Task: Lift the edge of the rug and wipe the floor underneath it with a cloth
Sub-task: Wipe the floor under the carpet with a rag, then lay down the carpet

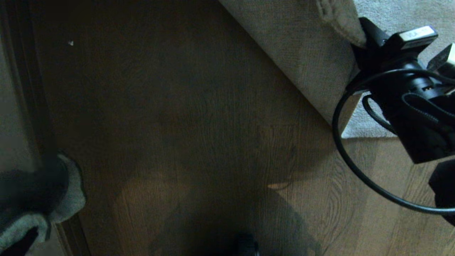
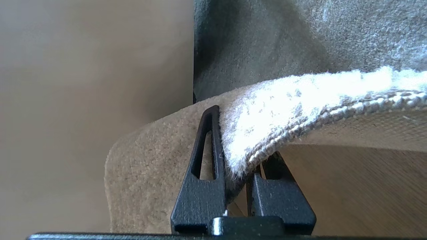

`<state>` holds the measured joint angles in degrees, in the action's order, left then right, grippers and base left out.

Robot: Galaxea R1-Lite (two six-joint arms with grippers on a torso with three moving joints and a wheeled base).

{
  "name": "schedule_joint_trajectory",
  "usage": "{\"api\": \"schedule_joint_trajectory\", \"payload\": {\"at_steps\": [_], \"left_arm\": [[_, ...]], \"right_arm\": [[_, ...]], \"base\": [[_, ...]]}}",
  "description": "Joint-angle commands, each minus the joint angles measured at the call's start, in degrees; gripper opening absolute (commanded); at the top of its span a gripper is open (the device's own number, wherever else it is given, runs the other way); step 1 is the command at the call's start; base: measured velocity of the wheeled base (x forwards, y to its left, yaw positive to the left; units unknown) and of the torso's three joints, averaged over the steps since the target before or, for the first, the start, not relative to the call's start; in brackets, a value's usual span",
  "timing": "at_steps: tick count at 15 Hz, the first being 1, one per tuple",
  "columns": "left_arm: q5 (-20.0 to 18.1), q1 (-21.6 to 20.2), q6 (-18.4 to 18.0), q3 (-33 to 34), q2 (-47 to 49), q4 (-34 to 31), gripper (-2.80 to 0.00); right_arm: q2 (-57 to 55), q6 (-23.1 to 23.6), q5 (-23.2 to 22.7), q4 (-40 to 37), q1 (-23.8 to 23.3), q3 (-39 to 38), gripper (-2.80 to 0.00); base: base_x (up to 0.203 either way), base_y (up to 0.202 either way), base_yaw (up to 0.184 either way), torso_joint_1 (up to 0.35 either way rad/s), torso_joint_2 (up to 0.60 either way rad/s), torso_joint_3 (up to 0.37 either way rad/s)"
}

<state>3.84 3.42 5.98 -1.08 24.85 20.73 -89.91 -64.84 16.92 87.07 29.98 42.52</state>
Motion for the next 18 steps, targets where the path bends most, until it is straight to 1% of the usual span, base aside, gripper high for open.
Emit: {"api": "schedule_joint_trajectory", "payload": {"at_steps": [1,2,3,6,7,11,15,18], "left_arm": [[-1.49,-1.79,-0.42,0.44,-16.01,-14.39,-2.80],[-2.45,-2.42,-0.65,-0.15,-18.81,-20.92,-2.80],[-3.10,-2.83,-0.85,-0.59,-19.81,-23.57,-2.80],[-3.47,-3.15,-1.06,-0.84,-24.13,-23.39,-2.80],[-3.32,-3.16,-0.98,-0.68,-24.85,-23.37,-2.80],[-3.05,-3.16,-1.41,-0.32,-24.85,-23.28,-2.80],[-2.52,-3.16,-0.97,-0.23,-24.85,-23.37,-2.80],[-2.48,-3.16,-0.89,-0.23,-24.85,-23.28,-2.80]], "right_arm": [[0.80,0.23,0.22,2.89,0.08,-0.34,-2.80],[0.96,0.24,0.14,2.89,0.08,-0.34,-2.80],[1.05,0.24,0.14,2.89,0.15,-0.34,-2.80],[1.72,0.49,-2.58,2.89,0.26,-2.09,-2.80],[2.42,0.32,-2.83,2.89,0.26,-2.51,-2.80],[3.76,0.07,-2.94,2.89,0.27,-5.53,-2.80],[3.95,0.17,-2.94,2.89,0.36,-6.40,-2.80],[3.80,0.50,-2.85,2.89,1.68,-7.30,-2.80]], "base": [[0.000,0.000,0.000,0.000,0.00,0.000],[0.000,0.000,0.000,0.000,0.00,0.000],[0.000,0.000,0.000,0.000,0.00,0.000],[0.000,0.000,0.000,0.000,0.00,0.000],[0.000,0.000,0.000,0.000,0.00,0.000],[0.000,0.000,0.000,0.000,0.00,0.000],[0.000,0.000,0.000,0.000,0.00,0.000],[0.000,0.000,0.000,0.000,0.00,0.000]]}}
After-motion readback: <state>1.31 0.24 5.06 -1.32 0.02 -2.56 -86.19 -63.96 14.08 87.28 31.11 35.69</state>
